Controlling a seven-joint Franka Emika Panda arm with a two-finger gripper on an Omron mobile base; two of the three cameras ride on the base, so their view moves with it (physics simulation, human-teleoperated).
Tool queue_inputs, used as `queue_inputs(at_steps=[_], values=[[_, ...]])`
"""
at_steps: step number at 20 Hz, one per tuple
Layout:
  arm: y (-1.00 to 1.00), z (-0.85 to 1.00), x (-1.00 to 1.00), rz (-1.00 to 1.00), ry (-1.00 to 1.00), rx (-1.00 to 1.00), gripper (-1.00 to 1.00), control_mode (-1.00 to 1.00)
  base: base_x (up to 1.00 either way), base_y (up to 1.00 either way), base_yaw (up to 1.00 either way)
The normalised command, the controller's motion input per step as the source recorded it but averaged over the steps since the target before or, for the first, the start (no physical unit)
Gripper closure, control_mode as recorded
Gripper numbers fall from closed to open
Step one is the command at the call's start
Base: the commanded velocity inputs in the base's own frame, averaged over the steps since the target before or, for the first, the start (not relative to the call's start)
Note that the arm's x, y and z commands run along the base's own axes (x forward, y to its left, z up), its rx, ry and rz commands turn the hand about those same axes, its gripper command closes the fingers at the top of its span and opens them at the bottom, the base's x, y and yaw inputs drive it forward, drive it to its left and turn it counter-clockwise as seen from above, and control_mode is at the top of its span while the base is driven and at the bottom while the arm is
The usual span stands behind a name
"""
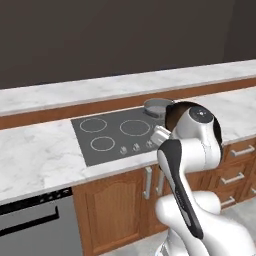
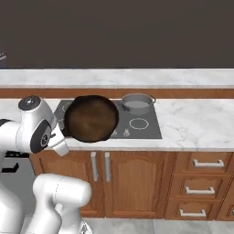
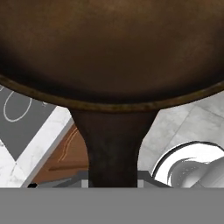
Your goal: Move the pot and pan from the stove into the sink.
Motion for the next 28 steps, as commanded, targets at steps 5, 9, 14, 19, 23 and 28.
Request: queue_inputs(at_steps=[5,9,14,19,23,28], values=[[0.0,0.0,0.0,0.0,0.0,0.0,1.0,1.0,0.0,-0.13,-0.46],[0.0,0.0,0.0,0.0,0.0,0.0,1.0,1.0,0.0,-0.09,-0.48],[0.0,0.0,0.0,0.0,0.0,0.0,1.0,1.0,0.0,-0.12,-0.47],[0.0,0.0,0.0,0.0,0.0,0.0,1.0,1.0,0.0,-0.12,-0.47],[0.0,0.0,0.0,0.0,0.0,0.0,1.0,1.0,0.0,-0.13,-0.47],[0.0,0.0,0.0,0.0,0.0,0.0,1.0,1.0,0.0,-0.16,-0.46]])
